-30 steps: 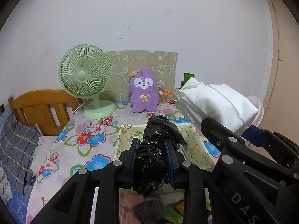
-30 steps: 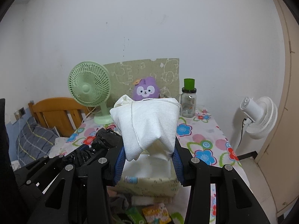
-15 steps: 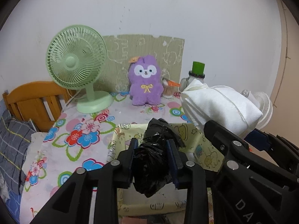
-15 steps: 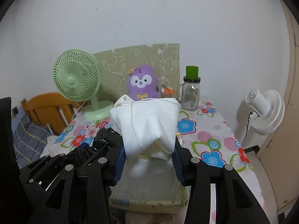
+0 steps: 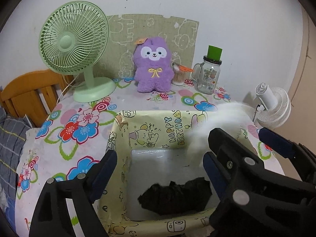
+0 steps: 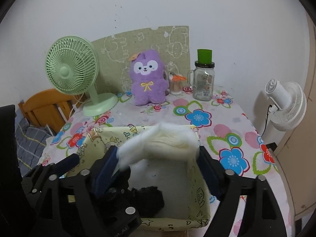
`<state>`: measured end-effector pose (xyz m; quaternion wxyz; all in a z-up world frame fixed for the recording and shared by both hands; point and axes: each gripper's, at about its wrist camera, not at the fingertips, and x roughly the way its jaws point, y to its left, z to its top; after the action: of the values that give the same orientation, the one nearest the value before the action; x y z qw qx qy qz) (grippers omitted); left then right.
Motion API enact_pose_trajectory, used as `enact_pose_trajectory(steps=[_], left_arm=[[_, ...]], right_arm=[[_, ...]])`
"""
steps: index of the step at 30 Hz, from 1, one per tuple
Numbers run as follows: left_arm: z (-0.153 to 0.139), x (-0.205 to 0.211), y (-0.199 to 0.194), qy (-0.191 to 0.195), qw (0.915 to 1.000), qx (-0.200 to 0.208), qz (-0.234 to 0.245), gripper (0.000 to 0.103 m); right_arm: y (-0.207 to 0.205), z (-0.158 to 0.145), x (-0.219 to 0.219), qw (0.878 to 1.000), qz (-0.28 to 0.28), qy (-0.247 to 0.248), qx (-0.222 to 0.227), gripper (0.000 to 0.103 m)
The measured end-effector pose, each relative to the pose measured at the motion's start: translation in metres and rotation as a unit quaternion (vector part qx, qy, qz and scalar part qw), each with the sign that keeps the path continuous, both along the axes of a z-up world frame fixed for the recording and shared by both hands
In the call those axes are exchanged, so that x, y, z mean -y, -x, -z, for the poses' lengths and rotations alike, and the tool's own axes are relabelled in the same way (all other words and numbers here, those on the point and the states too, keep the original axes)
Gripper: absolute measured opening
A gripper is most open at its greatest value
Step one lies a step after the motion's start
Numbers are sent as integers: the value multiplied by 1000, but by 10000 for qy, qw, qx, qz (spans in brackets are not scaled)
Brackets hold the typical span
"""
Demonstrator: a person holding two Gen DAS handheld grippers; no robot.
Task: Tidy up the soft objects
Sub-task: 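Lower both held cloths into the fabric box and open both grippers, then withdraw both grippers from the box back toward the remaining items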
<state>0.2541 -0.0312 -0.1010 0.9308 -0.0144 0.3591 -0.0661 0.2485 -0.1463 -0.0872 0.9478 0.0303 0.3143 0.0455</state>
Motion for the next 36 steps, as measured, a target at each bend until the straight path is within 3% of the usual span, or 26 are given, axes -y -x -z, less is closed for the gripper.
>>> enact_pose_trajectory(steps=[17,36], left_arm=[[-31,-2,33,-101,9994,313,-90,103],[-88,-3,116,-167,9950,959,-226,103]], right_arm=[[34,-27,3,9993,61,74,360,102],[129,-89,9,9927,57,216,1182,103]])
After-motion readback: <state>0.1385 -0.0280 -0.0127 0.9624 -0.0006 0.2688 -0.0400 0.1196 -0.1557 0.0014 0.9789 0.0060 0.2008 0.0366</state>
